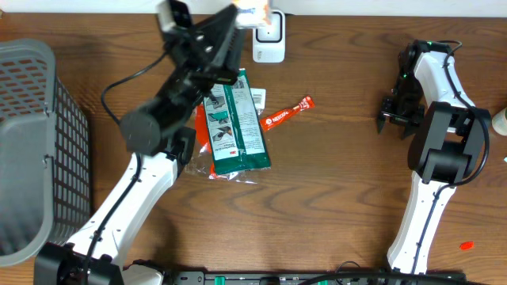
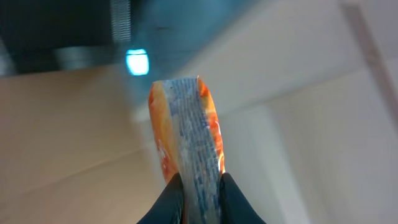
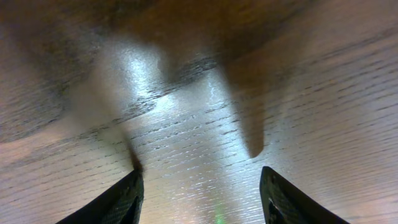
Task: Scan the item barcode
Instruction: 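Hold the orange packet up near the scanner with the left gripper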
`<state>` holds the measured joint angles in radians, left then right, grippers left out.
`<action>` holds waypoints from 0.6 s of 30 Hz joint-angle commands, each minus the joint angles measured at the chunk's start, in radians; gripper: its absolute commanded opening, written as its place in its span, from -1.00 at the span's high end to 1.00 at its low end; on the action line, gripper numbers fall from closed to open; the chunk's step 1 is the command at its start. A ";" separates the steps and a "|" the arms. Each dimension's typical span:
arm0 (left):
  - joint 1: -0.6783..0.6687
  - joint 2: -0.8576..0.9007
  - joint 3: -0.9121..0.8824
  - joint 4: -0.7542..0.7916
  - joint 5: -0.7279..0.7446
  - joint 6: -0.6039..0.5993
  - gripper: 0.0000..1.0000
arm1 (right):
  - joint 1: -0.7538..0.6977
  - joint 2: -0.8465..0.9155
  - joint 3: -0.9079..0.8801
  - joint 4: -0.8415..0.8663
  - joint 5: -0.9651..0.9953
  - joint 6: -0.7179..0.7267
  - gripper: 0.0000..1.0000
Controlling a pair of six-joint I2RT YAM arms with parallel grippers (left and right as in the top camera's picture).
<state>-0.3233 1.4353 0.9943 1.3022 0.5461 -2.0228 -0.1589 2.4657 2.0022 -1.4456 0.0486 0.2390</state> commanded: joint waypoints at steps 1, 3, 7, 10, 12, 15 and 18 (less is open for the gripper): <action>0.003 0.002 0.010 -0.140 0.239 0.037 0.85 | 0.007 0.184 -0.083 0.053 0.060 0.037 -0.19; 0.003 0.003 0.007 -0.259 0.309 0.105 0.85 | 0.007 0.184 -0.083 0.061 0.059 0.037 -0.19; 0.004 0.016 -0.023 -0.290 0.343 0.202 0.85 | 0.007 0.184 -0.083 0.062 0.057 0.036 -0.23; 0.004 0.039 -0.029 -0.288 0.389 0.244 0.85 | 0.007 0.184 -0.083 0.047 -0.045 -0.035 -0.26; 0.005 0.061 -0.029 -0.288 0.429 0.247 0.85 | 0.007 0.184 -0.083 0.042 -0.214 -0.111 -0.29; 0.005 0.094 -0.029 -0.288 0.465 0.250 0.86 | 0.007 0.184 -0.083 -0.003 -0.618 -0.332 -0.34; 0.004 0.123 -0.029 -0.288 0.474 0.250 0.85 | 0.008 0.182 -0.079 -0.144 -1.091 -0.673 -0.36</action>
<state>-0.3222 1.5387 0.9745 1.0054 0.9646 -1.8042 -0.1726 2.4950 1.9877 -1.5833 -0.4393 -0.0547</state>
